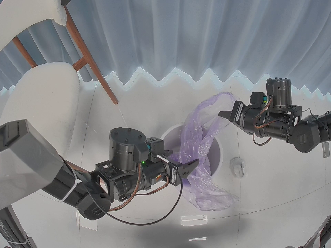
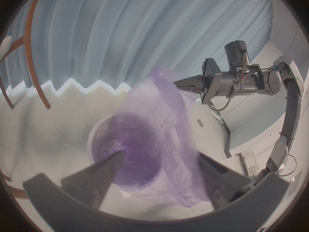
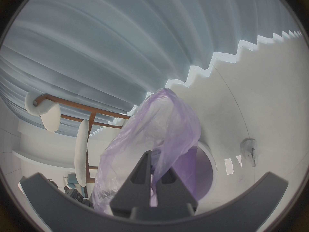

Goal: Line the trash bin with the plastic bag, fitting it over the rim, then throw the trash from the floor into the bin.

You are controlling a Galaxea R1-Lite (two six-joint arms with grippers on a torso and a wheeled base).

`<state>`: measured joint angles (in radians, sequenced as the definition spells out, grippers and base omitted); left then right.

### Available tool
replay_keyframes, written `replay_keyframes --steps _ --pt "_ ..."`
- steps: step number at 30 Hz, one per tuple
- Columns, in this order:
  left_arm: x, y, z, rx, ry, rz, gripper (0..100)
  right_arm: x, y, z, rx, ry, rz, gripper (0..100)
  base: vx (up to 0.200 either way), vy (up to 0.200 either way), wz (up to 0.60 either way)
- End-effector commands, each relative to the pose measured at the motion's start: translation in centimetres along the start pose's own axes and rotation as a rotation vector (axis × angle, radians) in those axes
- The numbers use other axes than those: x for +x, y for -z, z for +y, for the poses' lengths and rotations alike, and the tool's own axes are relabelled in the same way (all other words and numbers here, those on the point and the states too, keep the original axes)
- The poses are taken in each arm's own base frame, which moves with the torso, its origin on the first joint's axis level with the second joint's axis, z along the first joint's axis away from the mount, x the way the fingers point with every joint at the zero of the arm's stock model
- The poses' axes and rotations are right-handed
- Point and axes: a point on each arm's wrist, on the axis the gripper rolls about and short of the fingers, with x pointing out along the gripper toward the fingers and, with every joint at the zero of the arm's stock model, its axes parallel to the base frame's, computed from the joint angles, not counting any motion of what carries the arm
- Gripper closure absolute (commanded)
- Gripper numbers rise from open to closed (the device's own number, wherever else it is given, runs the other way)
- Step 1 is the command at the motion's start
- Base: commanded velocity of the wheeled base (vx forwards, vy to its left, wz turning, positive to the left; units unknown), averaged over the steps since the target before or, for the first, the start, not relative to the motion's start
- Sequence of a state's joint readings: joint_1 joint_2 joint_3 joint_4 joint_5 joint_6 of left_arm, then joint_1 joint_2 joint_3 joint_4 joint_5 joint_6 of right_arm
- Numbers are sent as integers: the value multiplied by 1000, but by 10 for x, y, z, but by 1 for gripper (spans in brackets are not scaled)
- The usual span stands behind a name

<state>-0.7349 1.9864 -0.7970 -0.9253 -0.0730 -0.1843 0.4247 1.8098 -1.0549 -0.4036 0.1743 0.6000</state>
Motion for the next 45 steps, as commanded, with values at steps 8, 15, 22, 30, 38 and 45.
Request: replay_keyframes --steps 8,15,22,30,38,45 --pt "1 -3 12 -10 -31 -16 100 -3 -7 -5 1 10 -22 100 0 0 0" --pt "-9 -17 13 -52 -66 -73 100 -9 -29 -21 -47 -8 -53 100 0 0 0" --pt "-13 -21 34 -101 -132 -90 100 -12 -41 -39 -110 -46 -32 100 0 0 0" --pt "-19 -39 68 -122 -214 -148 100 -21 -58 -60 -125 -47 -45 100 0 0 0" --pt "-33 -35 80 -158 -200 -93 100 -33 -57 -79 -60 -81 59 100 0 0 0" --pt "-17 -19 79 -340 -132 -43 100 -19 -24 -90 -56 -80 176 100 0 0 0"
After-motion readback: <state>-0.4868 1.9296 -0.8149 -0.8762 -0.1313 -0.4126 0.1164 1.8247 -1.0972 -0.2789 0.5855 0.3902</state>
